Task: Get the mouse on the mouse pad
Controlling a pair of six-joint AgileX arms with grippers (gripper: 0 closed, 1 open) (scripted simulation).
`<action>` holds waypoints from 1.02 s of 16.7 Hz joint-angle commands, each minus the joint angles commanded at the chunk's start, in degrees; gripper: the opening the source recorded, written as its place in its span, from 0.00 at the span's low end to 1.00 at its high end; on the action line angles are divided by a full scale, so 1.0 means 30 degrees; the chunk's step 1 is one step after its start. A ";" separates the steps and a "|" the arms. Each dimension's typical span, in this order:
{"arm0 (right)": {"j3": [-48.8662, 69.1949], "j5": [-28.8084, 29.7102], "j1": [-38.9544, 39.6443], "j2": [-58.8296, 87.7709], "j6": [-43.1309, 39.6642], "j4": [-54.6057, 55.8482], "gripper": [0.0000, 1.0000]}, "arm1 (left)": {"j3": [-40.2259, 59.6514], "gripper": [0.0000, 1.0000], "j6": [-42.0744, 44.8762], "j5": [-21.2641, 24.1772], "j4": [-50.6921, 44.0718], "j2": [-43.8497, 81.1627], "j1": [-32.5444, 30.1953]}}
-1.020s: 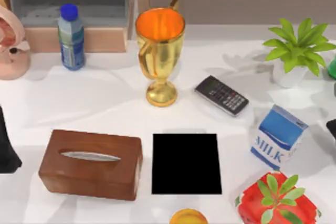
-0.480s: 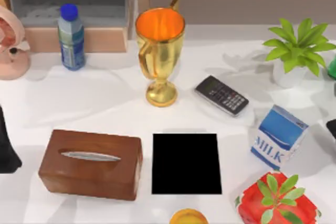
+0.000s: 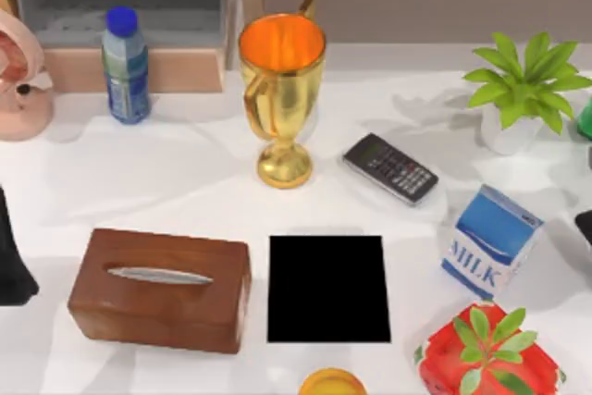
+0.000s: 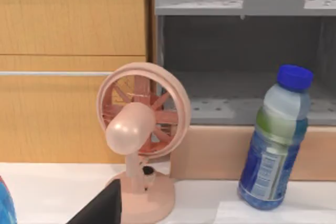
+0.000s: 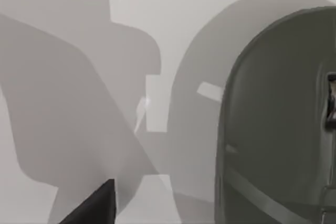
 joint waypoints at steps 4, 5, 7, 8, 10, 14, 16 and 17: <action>0.0000 0.0000 0.0000 0.0000 0.0000 0.0000 0.00 | 0.0000 1.00 0.0000 0.0000 0.0000 0.0000 0.0000; 0.0000 0.0000 0.0000 0.0000 0.0000 0.0000 0.00 | 0.0000 1.00 0.0000 0.0000 0.0000 0.0000 0.0000; 0.0000 0.0000 0.0000 0.0000 0.0000 0.0000 0.00 | 0.0000 1.00 0.0000 0.0000 0.0000 0.0000 0.0000; 0.0000 0.0000 0.0000 0.0000 0.0000 0.0000 0.00 | 0.0000 1.00 0.0000 0.0000 0.0000 0.0000 0.0000; -0.0065 0.0138 -0.0122 -0.1191 -0.0192 -0.1266 0.00 | 0.0000 1.00 0.0000 0.0000 0.0000 0.0000 0.0000; 0.1508 0.0204 -0.0175 -0.1965 -0.0231 -0.3407 0.00 | 0.0000 1.00 0.0000 0.0000 0.0000 0.0000 0.0000; 0.2536 0.0233 -0.0174 -0.2462 -0.0241 -0.5496 0.00 | 0.0000 1.00 0.0000 0.0000 0.0000 0.0000 0.0000; 0.3016 0.0234 -0.0180 -0.2741 -0.0254 -0.6481 0.00 | 0.0000 1.00 0.0000 0.0000 0.0000 0.0000 0.0000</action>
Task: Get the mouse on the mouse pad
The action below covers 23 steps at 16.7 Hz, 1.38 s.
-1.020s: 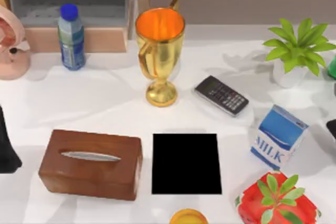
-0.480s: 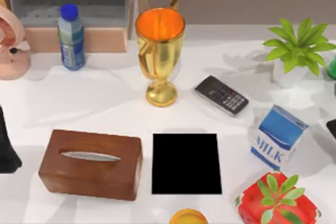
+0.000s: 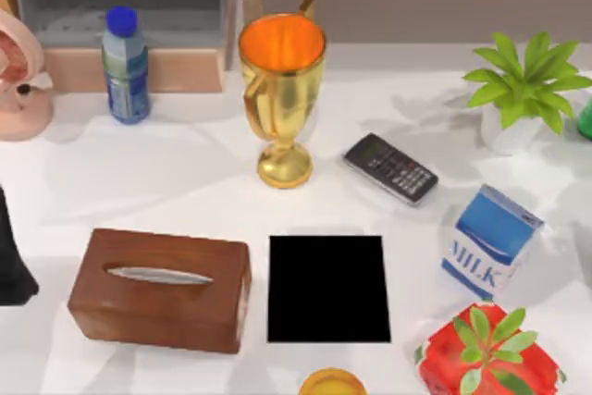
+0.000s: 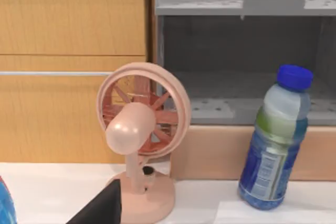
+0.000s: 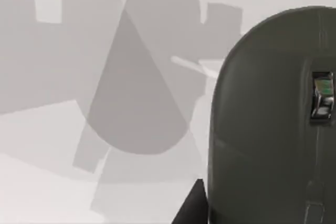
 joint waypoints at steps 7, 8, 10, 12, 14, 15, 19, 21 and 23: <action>0.1599 -0.0109 0.0005 -0.1147 -0.0031 -0.2169 0.00 | 0.0000 1.00 0.0000 0.0000 0.0000 0.0000 0.0000; 0.1554 -0.0109 0.0030 -0.1076 0.0002 -0.2125 0.00 | 0.0000 1.00 0.0000 0.0000 0.0000 0.0000 0.0000; 0.1775 -0.0271 0.0118 -0.1024 0.0250 -0.2173 0.00 | 0.0000 1.00 0.0000 0.0000 0.0000 0.0000 0.0000; 0.2648 -0.0845 0.0521 -0.0804 0.1268 -0.2322 0.00 | 0.0000 1.00 0.0000 0.0000 0.0000 0.0000 0.0000; 0.4032 -0.1618 0.1362 -0.0475 0.3059 -0.2477 0.00 | 0.0000 1.00 0.0000 0.0000 0.0000 0.0000 0.0000; 0.4829 -0.2008 0.2044 -0.0284 0.4251 -0.2523 0.00 | 0.0000 1.00 0.0000 0.0000 0.0000 0.0000 0.0000; 0.7806 -0.3086 0.6431 0.0678 1.0853 -0.2495 0.00 | 0.0000 1.00 0.0000 0.0000 0.0000 0.0000 0.0000; 0.8663 -0.3103 0.9237 0.1419 1.4755 -0.2508 0.00 | 0.0000 1.00 0.0000 0.0000 0.0000 0.0000 0.0000; 0.8957 -0.2728 1.1946 0.2312 1.8080 -0.2527 0.00 | 0.0000 1.00 0.0000 0.0000 0.0000 0.0000 0.0000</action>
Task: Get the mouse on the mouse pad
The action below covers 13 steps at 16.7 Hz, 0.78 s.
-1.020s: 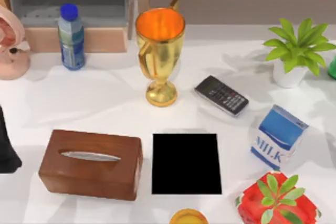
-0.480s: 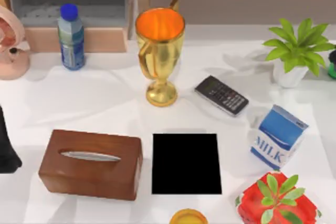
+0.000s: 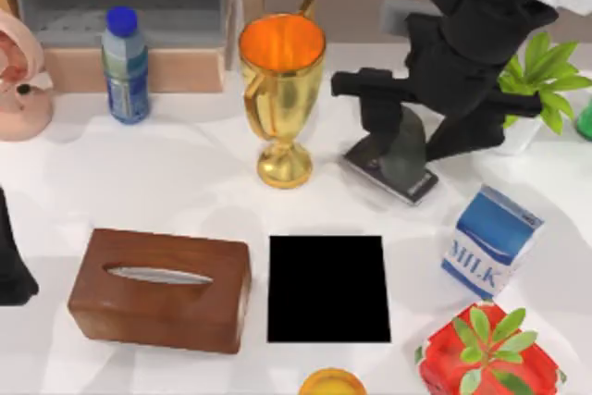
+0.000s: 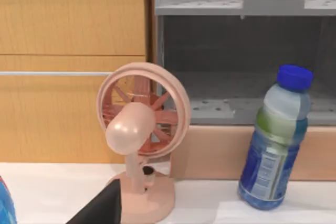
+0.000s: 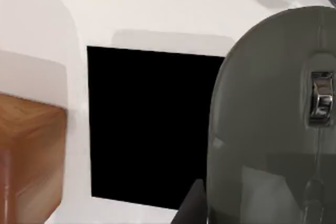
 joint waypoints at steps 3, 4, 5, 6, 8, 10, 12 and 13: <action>-0.0342 0.1046 0.3215 0.1463 0.3544 0.0196 0.00 | 0.0000 1.00 0.0000 0.0000 0.0000 0.0000 0.0000; -0.0510 0.1433 0.3947 0.1970 0.4340 0.0340 0.00 | 0.0000 1.00 0.0000 0.0000 0.0000 0.0000 0.0000; -0.0667 0.1777 0.4470 0.2405 0.4910 0.0490 0.00 | 0.0000 1.00 0.0000 0.0000 0.0000 0.0000 0.0000; -0.0797 0.2037 0.4815 0.2726 0.5287 0.0610 0.00 | 0.0000 1.00 0.0000 0.0000 0.0000 0.0000 0.0000; -0.0878 0.2177 0.4986 0.2894 0.5474 0.0679 0.00 | 0.0000 1.00 0.0000 0.0000 0.0000 0.0000 0.0000; -0.0878 0.2177 0.4986 0.2894 0.5474 0.0679 0.00 | 0.0000 1.00 0.0000 0.0000 0.0000 0.0000 0.0000; -0.0864 0.2107 0.4917 0.2839 0.5494 0.0646 0.00 | 0.0000 1.00 0.0000 0.0000 0.0000 0.0000 0.0000; -0.0917 0.2051 0.4847 0.2864 0.5577 0.0610 0.00 | 0.0000 1.00 0.0000 0.0000 0.0000 0.0000 0.0000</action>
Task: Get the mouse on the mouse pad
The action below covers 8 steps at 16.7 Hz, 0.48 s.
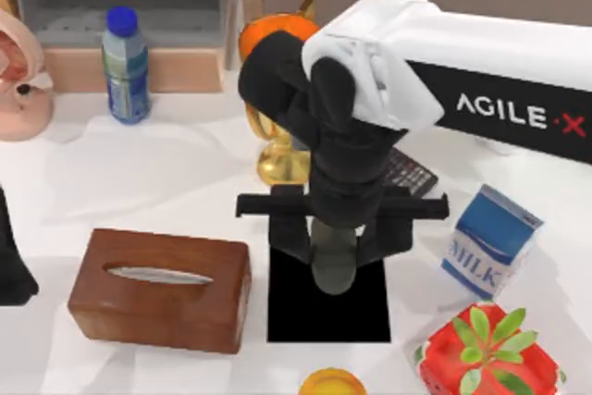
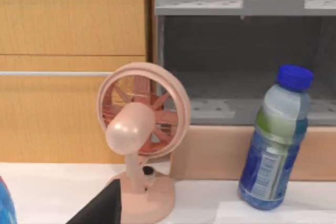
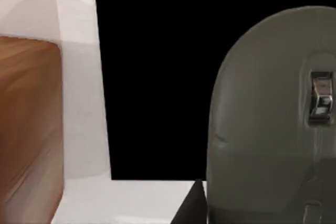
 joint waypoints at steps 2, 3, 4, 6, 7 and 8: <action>-0.0221 -0.0217 -0.0274 0.0104 0.0335 -0.0123 0.00 | 0.0000 1.00 0.0000 0.0000 0.0000 0.0000 0.0000; -0.0368 -0.0347 -0.0447 0.0171 0.0551 -0.0184 0.00 | 0.0000 1.00 0.0000 0.0000 0.0000 0.0000 0.0000; -0.0529 -0.0475 -0.0628 0.0240 0.0778 -0.0233 0.00 | 0.0000 1.00 0.0000 0.0000 0.0000 0.0000 0.0000; -0.0863 -0.0686 -0.0966 0.0362 0.1205 -0.0262 0.00 | 0.0000 1.00 0.0000 0.0000 0.0000 0.0000 0.0000; -0.1024 -0.0755 -0.1107 0.0406 0.1381 -0.0233 0.00 | 0.0000 1.00 0.0000 0.0000 0.0000 0.0000 0.0000; -0.1174 -0.0794 -0.1219 0.0434 0.1523 -0.0169 0.00 | 0.0000 1.00 0.0000 0.0000 0.0000 0.0000 0.0000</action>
